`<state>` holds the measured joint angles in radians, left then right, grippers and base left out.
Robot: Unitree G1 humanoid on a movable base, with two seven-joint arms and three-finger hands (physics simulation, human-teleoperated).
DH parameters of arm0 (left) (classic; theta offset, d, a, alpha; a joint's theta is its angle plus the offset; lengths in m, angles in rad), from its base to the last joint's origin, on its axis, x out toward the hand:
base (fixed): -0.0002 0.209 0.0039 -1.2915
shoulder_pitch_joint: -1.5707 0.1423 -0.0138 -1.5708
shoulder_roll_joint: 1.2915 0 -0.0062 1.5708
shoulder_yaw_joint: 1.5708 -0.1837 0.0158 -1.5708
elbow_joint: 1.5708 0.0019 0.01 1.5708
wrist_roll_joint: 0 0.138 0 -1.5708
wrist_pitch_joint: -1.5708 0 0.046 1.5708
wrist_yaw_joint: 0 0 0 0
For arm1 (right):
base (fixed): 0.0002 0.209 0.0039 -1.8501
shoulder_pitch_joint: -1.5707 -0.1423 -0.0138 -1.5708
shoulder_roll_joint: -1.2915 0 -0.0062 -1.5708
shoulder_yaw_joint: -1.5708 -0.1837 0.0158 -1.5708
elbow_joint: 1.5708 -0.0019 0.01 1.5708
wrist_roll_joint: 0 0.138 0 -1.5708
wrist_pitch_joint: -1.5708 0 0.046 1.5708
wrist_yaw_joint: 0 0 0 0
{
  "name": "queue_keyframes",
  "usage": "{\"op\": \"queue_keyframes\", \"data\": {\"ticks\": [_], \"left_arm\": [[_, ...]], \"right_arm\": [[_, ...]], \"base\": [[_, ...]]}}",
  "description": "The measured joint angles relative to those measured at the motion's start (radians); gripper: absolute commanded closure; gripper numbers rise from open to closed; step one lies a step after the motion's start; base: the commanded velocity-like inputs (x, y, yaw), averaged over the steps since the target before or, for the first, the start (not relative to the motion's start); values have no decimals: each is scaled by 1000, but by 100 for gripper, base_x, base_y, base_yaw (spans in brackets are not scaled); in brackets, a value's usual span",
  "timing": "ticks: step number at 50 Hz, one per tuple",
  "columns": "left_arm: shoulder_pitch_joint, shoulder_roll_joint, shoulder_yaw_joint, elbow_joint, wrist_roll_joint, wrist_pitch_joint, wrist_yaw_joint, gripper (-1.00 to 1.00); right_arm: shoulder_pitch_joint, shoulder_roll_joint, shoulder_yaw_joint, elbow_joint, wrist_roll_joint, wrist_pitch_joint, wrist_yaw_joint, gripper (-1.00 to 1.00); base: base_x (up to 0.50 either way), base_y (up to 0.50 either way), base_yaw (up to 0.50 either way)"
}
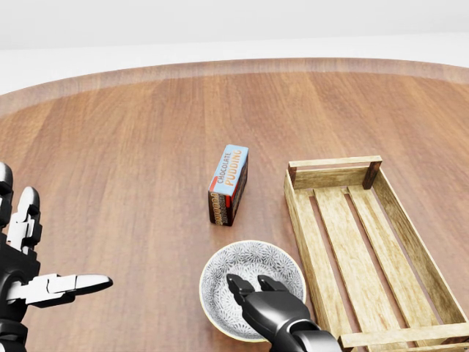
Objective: Pick up the bowl on the left and put it in the tray.
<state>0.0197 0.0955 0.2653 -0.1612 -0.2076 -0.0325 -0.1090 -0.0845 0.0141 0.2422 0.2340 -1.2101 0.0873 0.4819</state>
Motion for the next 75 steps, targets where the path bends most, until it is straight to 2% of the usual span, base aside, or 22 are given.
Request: {"op": "queue_keyframes", "data": {"ticks": [22, 23, 26, 55, 61, 75], "left_arm": [[-2, -1, -7, 11, 6, -3, 1, -100], [-2, -1, -7, 13, 7, -4, 1, -100], [-2, -1, -7, 17, 7, -8, 0, -100], [-3, 2, -4, 47, 5, -30, -3, -100], [-2, 2, -3, 39, 2, -26, -3, -100], [10, 0, 2, 5, -1, -9, -4, -100]], "right_arm": [[21, -3, 11, 85, 24, 0, -52, -100], [21, -3, 12, 91, 25, 0, -55, -30], [21, -2, 14, 104, 28, 0, -62, 100], [21, -1, 27, 99, -4, 0, -109, 100], [19, -3, 25, 73, -8, 0, -79, 100], [-10, 5, 27, -51, -26, 0, 80, 100]], "base": [[0, 0, 0], [0, 0, 0], [0, 0, 0], [0, 0, 0], [0, 0, 0], [0, 0, 0]]}}
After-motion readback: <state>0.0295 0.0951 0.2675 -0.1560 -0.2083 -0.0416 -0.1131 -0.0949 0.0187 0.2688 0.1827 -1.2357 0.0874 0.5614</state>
